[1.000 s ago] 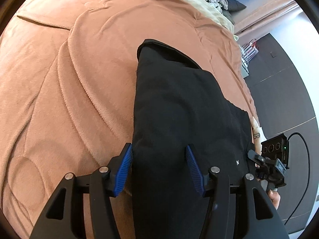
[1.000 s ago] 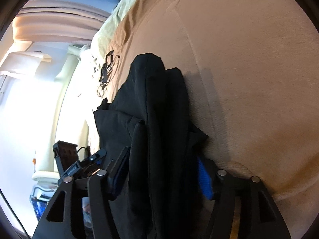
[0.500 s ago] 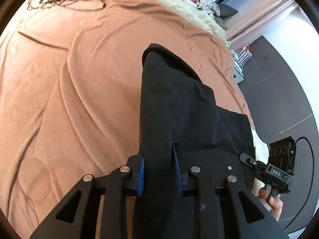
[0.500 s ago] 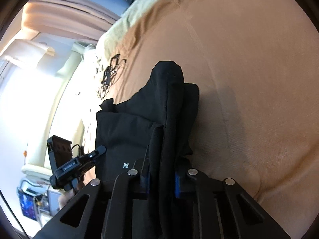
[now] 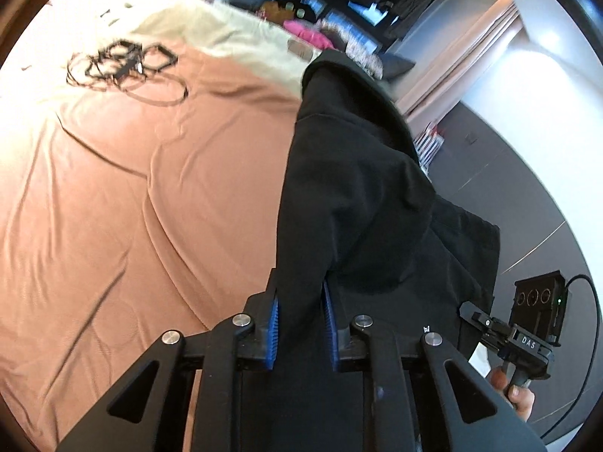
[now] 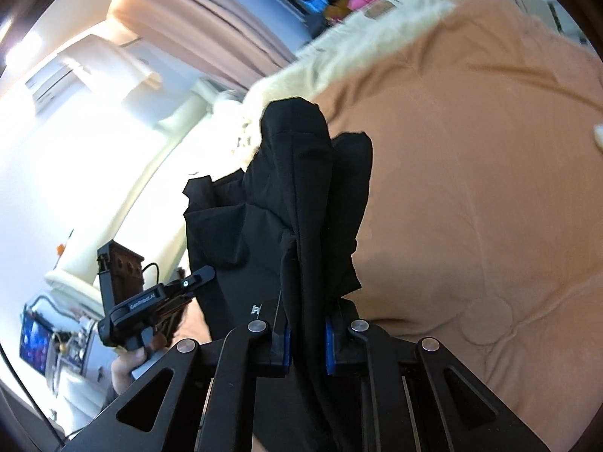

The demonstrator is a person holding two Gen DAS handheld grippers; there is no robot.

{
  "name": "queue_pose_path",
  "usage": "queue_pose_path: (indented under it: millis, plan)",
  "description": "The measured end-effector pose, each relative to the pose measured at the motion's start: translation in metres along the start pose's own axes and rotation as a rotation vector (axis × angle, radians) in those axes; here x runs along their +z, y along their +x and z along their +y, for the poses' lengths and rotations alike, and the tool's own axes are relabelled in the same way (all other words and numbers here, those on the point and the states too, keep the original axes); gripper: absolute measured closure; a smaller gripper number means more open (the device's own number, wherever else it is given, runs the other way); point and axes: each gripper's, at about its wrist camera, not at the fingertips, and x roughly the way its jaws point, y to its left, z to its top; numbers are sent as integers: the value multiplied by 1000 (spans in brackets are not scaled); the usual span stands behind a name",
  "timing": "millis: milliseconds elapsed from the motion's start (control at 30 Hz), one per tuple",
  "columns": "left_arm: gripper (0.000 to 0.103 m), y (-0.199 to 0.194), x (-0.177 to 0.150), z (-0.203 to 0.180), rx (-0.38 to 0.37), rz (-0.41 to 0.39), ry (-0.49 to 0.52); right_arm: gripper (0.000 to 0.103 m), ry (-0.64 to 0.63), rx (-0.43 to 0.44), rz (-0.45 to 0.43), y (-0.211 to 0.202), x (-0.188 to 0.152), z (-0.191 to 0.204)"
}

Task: Fold large clothes
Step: 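Lift the folded shirt with both grippers and carry it toward the garment stack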

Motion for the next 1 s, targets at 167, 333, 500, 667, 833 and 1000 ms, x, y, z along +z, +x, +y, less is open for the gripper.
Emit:
queue_pose_path:
  millis: [167,333,500,667,833,1000]
  plan:
    - [82,-49,9,-4,-9,-68,13,89,-66,26,-30,-17,2,47]
    - [82,-102,12,0,-2,-142,16,90,-128,53,-42,-19,2,94]
    - [82,-160,16,18,10,-210,1,90,-194,87,-41,-15,-2,140]
    - [82,-216,14,39,32,-276,-4,90,-258,127,-29,-4,-11,191]
    - [82,-272,11,66,62,-335,-21,90,-315,177,-10,15,-20,240]
    - [82,-323,8,101,106,-383,-33,90,-367,222,23,46,-34,287]
